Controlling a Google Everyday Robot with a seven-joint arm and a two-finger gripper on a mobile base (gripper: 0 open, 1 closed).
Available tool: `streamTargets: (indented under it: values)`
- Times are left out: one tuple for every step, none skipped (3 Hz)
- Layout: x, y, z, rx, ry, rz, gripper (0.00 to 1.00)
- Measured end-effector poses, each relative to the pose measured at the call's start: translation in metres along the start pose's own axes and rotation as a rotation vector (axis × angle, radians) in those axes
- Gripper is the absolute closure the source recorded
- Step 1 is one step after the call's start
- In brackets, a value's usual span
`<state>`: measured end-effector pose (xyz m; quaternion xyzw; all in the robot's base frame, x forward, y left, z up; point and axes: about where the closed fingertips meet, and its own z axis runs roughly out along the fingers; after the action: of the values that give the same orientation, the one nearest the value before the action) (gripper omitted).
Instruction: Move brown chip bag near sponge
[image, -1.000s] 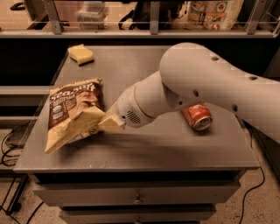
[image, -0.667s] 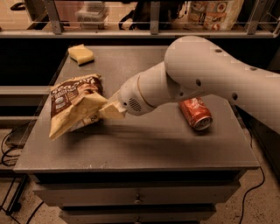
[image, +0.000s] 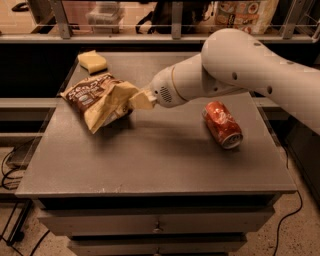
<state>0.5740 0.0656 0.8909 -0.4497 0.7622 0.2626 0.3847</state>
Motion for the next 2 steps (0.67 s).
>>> streamTargets:
  values:
    - [0.005, -0.037, -0.004, 0.057, 0.006, 0.044, 1.0]
    - [0.007, -0.07, -0.004, 0.098, 0.005, 0.07, 1.0]
